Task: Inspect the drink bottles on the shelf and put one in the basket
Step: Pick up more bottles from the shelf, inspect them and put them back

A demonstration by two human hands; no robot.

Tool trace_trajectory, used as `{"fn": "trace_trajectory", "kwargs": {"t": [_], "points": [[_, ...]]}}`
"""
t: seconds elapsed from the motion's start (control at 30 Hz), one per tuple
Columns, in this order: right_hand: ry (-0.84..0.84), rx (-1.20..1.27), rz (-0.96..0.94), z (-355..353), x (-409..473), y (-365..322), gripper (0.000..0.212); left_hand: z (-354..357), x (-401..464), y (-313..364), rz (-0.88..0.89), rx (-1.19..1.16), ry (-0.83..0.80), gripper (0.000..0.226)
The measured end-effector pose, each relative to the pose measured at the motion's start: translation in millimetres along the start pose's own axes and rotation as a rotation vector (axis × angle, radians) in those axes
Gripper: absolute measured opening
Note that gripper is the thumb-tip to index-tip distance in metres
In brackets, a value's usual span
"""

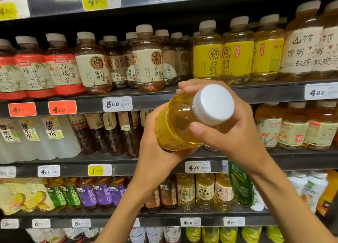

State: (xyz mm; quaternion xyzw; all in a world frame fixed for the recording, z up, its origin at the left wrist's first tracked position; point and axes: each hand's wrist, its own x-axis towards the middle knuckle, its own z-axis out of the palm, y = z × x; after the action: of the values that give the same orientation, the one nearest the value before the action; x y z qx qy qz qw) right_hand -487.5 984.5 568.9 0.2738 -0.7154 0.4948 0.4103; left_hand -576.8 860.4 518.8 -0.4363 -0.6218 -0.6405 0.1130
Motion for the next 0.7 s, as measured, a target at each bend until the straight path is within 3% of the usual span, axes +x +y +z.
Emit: {"fn": "trace_trajectory", "kwargs": {"t": [0.23,0.47,0.7], "points": [[0.008,-0.055,-0.107,6.0,-2.5,-0.6,0.035,-0.1,1.0,-3.4,0.032,0.057,-0.018,0.085],[0.009,0.058,0.129,3.4,11.3,-2.0,0.043,-6.6,-7.1,-4.3,-0.095,-0.001,-0.153,0.082],[-0.052,0.096,0.221,0.7,26.1,1.3,0.029,-1.3,-16.6,-3.4,-0.197,-0.079,-0.31,0.068]]}}
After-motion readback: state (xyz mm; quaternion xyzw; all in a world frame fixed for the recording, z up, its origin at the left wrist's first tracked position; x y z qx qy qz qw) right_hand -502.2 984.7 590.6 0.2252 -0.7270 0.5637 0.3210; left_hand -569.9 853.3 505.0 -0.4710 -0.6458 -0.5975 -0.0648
